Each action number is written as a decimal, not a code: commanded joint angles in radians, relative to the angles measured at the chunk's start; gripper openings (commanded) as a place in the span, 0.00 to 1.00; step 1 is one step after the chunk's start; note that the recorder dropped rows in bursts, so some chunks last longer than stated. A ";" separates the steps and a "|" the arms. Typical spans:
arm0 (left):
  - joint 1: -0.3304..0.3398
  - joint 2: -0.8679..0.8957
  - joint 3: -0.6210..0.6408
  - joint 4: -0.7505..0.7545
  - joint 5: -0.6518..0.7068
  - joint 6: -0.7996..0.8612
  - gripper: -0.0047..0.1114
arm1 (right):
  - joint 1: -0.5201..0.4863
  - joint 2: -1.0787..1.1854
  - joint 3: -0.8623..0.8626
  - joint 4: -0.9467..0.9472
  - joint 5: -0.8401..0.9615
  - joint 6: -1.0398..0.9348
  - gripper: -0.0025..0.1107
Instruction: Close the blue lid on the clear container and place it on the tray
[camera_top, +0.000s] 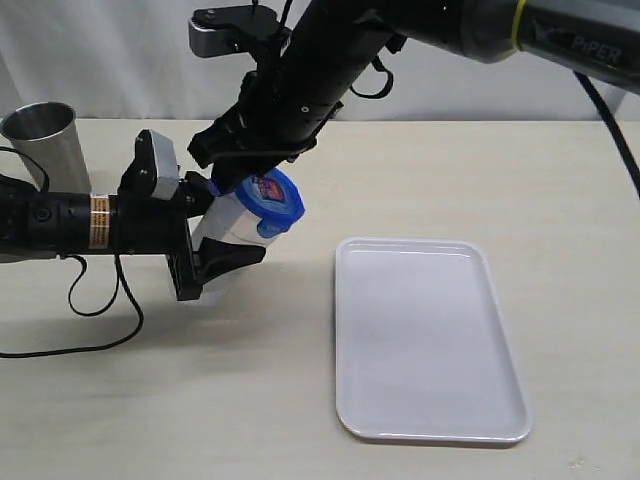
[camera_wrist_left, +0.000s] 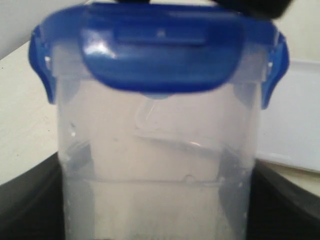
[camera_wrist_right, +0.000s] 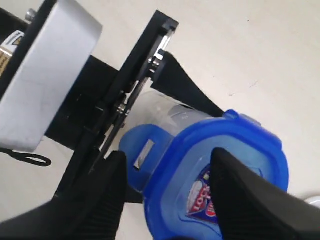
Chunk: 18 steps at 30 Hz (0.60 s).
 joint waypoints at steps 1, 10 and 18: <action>-0.002 -0.006 -0.006 -0.010 -0.005 -0.001 0.04 | -0.003 0.039 0.003 0.013 -0.013 0.028 0.45; -0.002 -0.006 -0.006 -0.017 -0.005 -0.001 0.04 | -0.003 0.072 0.003 -0.003 0.026 0.003 0.26; -0.002 -0.006 -0.006 -0.019 -0.005 -0.001 0.04 | 0.025 0.090 0.003 -0.064 0.030 0.002 0.20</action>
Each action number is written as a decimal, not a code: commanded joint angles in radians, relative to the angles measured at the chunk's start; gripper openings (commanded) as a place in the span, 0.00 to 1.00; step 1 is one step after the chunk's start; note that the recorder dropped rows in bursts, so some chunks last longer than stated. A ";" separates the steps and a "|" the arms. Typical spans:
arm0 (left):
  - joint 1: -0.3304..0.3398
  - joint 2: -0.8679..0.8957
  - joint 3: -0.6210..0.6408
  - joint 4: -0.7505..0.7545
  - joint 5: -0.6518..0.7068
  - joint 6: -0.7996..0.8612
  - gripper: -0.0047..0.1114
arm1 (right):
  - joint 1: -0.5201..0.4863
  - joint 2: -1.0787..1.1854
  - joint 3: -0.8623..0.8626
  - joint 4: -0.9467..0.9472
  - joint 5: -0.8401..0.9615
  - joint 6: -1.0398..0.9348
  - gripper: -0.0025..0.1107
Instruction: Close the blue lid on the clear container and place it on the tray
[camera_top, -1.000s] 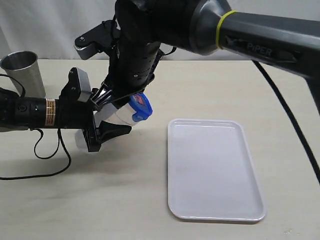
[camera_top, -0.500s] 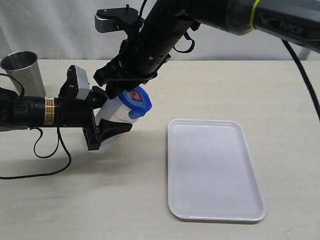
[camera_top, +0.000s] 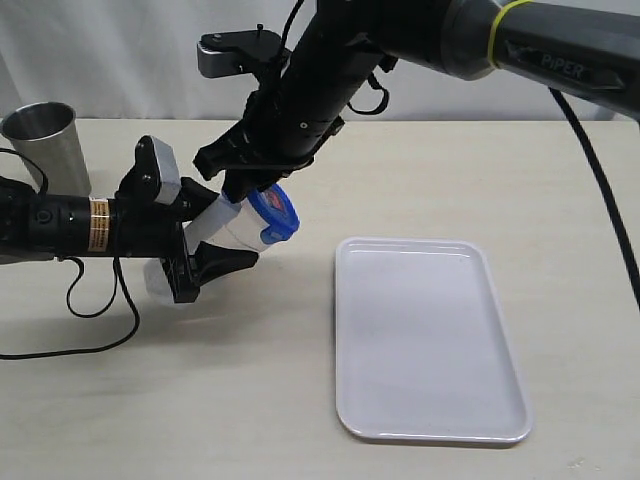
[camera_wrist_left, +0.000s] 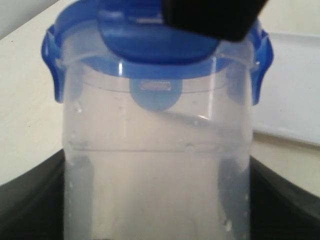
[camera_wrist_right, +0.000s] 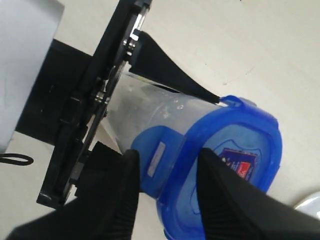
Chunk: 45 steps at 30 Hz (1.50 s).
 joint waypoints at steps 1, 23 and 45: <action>-0.002 -0.008 -0.006 -0.019 -0.076 0.001 0.04 | 0.048 0.032 0.009 -0.095 0.018 -0.013 0.20; -0.002 -0.008 -0.006 -0.019 -0.077 0.012 0.04 | 0.122 -0.050 0.009 -0.227 -0.058 -0.035 0.20; -0.002 -0.008 -0.006 -0.019 -0.116 0.060 0.04 | 0.110 -0.252 0.172 -0.226 -0.213 -0.053 0.06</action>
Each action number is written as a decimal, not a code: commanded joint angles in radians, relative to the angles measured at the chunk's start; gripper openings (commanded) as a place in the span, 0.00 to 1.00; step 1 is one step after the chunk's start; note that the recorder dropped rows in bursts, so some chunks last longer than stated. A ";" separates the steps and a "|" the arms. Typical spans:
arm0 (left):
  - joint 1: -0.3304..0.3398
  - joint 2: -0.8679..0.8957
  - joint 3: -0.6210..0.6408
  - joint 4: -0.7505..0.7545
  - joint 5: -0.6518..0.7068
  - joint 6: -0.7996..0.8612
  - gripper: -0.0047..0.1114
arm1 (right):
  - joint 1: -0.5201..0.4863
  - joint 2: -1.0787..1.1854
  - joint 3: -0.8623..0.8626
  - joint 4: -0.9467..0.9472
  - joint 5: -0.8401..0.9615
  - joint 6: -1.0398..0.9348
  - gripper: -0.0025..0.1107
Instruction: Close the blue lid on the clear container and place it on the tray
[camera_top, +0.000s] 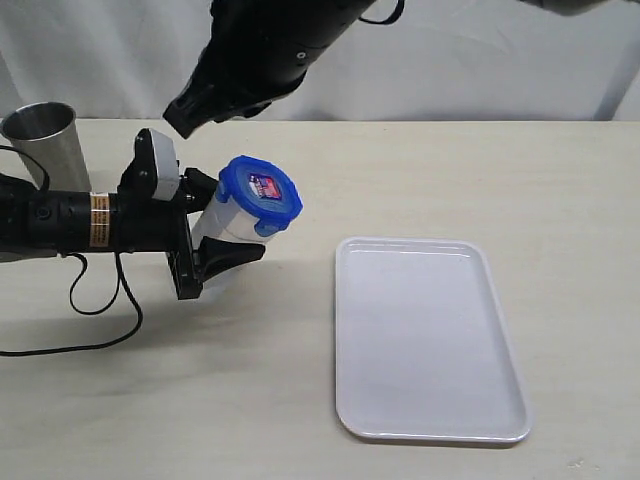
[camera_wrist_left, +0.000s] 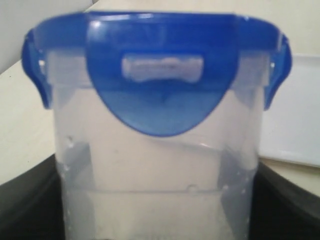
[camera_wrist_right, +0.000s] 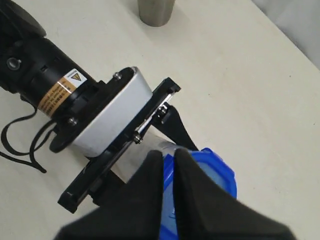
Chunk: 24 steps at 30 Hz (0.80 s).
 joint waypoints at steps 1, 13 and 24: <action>-0.003 -0.004 -0.002 -0.005 -0.048 0.005 0.04 | -0.012 -0.004 0.119 0.005 -0.095 -0.004 0.06; -0.003 -0.004 -0.002 -0.003 -0.143 0.023 0.04 | 0.001 0.031 0.212 0.009 -0.159 -0.006 0.06; -0.003 -0.004 -0.002 -0.013 -0.174 0.024 0.04 | 0.002 0.024 0.207 0.071 -0.159 -0.078 0.06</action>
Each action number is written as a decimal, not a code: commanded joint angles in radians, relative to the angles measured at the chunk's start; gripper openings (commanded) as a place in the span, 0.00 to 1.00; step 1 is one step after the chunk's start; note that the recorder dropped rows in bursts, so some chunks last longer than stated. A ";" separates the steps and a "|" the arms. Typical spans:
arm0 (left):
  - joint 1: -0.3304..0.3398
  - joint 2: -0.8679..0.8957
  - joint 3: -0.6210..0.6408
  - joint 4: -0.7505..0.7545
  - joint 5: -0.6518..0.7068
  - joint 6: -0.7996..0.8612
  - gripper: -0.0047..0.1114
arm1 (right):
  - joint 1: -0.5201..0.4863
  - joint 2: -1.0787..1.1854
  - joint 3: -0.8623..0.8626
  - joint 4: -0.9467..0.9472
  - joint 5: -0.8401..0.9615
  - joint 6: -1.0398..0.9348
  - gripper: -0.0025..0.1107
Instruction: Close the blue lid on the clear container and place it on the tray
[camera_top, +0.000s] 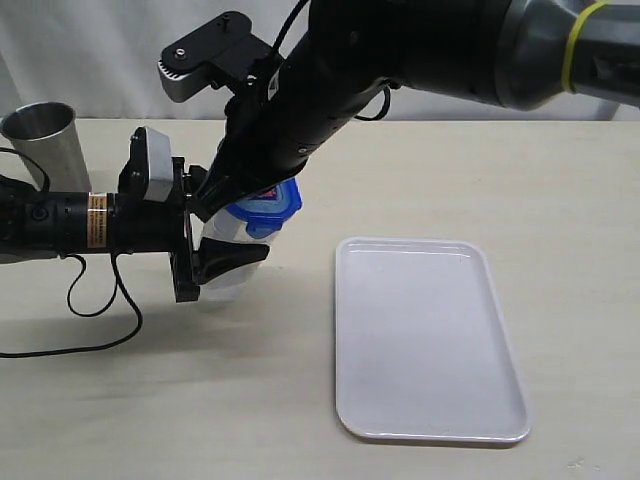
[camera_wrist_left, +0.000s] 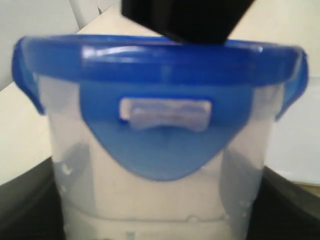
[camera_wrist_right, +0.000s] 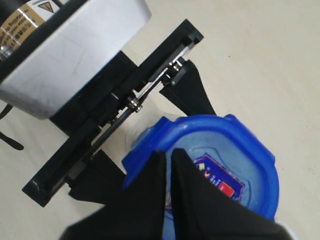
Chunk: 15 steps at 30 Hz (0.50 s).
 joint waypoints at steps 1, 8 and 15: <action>-0.003 -0.010 -0.002 -0.031 -0.081 0.001 0.04 | 0.001 -0.002 0.001 0.075 0.001 -0.059 0.06; -0.003 -0.010 -0.002 -0.051 -0.081 0.001 0.04 | 0.001 0.008 0.001 0.121 0.022 -0.072 0.06; -0.001 -0.010 -0.002 -0.069 -0.081 -0.001 0.04 | 0.001 -0.031 0.001 0.085 0.022 -0.089 0.06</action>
